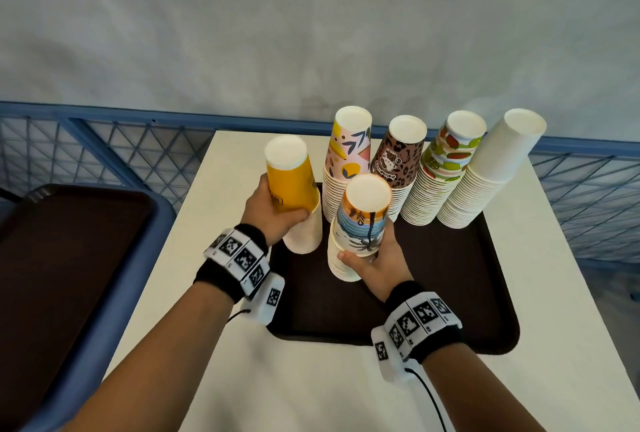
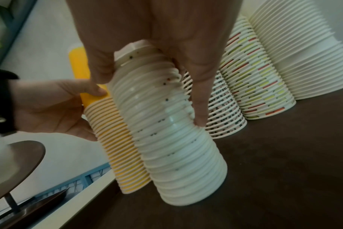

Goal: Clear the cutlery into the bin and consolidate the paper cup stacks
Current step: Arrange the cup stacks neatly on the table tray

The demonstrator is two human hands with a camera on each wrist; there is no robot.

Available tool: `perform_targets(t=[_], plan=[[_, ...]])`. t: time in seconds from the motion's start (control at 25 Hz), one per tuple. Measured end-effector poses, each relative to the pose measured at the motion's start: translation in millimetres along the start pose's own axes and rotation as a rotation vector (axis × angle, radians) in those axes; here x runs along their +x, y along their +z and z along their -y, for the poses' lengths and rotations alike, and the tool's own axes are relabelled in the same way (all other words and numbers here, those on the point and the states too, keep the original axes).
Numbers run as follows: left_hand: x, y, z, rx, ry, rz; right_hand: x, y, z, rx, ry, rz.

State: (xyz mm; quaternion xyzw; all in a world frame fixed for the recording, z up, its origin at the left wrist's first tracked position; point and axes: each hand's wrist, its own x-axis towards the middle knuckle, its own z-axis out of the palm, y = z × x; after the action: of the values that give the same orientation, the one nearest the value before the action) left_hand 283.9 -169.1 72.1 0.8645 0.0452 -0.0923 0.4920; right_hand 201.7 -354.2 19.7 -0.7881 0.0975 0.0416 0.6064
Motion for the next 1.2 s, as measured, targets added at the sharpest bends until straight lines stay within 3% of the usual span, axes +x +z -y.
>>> perform_targets(t=[0.16, 0.36, 0.64, 0.72, 0.84, 1.0, 1.2], plan=[[-49, -10, 21, -0.044, 0.004, 0.110, 0, 16, 0, -0.063, -0.036, -0.065], [-87, -6, 32, -0.132, -0.016, 0.240, -14, 18, 10, -0.125, -0.022, 0.049], [-117, 15, 22, -0.515, -0.093, 0.334, -67, 13, 6, -0.109, -0.058, 0.125], [-110, 21, 15, -0.430, -0.098, 0.237, -67, 11, 7, -0.075, -0.002, 0.075], [-84, 22, -6, -0.242, 0.008, 0.003, -71, 2, 4, -0.040, 0.015, -0.004], [-56, 37, -34, -0.078, 0.126, 0.134, -69, -5, 3, -0.013, 0.015, 0.006], [-27, 28, -16, -0.091, 0.086, -0.078, -48, -1, 4, -0.059, 0.011, 0.050]])
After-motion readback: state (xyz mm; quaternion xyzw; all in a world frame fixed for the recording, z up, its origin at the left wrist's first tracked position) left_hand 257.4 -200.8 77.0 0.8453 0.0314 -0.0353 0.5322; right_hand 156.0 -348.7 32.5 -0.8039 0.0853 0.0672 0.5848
